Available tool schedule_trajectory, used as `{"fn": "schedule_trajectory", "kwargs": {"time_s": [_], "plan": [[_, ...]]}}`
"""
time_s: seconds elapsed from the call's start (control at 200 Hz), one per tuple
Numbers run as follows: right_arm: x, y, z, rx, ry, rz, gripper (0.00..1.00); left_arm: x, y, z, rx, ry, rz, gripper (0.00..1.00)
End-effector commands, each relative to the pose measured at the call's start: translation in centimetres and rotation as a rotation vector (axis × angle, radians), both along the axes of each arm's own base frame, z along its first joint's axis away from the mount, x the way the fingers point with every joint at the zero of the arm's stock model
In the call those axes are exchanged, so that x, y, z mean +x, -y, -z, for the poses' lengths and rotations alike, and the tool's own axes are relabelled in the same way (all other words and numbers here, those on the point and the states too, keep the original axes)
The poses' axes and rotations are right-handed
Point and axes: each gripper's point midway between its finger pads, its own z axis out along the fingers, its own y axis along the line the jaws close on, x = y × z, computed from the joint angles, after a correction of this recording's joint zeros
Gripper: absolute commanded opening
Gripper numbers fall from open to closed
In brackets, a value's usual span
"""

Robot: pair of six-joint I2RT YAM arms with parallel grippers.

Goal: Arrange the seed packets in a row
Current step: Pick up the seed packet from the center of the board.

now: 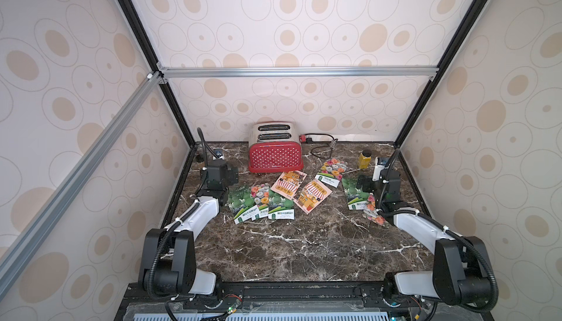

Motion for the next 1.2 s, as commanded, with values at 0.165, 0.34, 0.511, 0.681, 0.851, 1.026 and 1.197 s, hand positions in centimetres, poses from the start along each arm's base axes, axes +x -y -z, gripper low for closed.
{"fn": "schedule_trajectory", "kwargs": {"time_s": [0.165, 0.34, 0.511, 0.681, 0.851, 1.026, 1.197], "plan": [[-2.6, -11.1, 1.1, 0.354, -0.307, -0.376, 1.00, -3.5, 2.8, 0.6, -0.301, -0.239, -0.003, 0.99], [-3.2, -18.6, 1.1, 0.421, -0.470, -0.566, 0.98, -4.9, 4.1, 2.5, -0.497, -0.309, -0.080, 0.99], [-2.8, -24.4, 1.9, 0.451, -0.541, -0.688, 0.94, -5.9, 4.7, 5.3, -0.596, -0.341, -0.137, 0.99], [-2.7, -29.1, 3.3, 0.484, -0.597, -0.757, 0.89, -7.2, 4.0, 6.3, -0.559, -0.408, -0.173, 0.99], [-3.4, -33.7, 5.0, 0.473, -0.660, -0.837, 0.85, -8.5, 4.3, 7.7, -0.569, -0.462, -0.182, 0.99], [-4.3, -37.5, 5.9, 0.471, -0.698, -0.909, 0.80, -10.6, 3.3, 9.9, -0.553, -0.529, -0.273, 0.96], [-4.8, -40.1, 6.9, 0.471, -0.727, -0.947, 0.79, -11.0, 3.9, 11.6, -0.603, -0.554, -0.282, 0.91]]}}
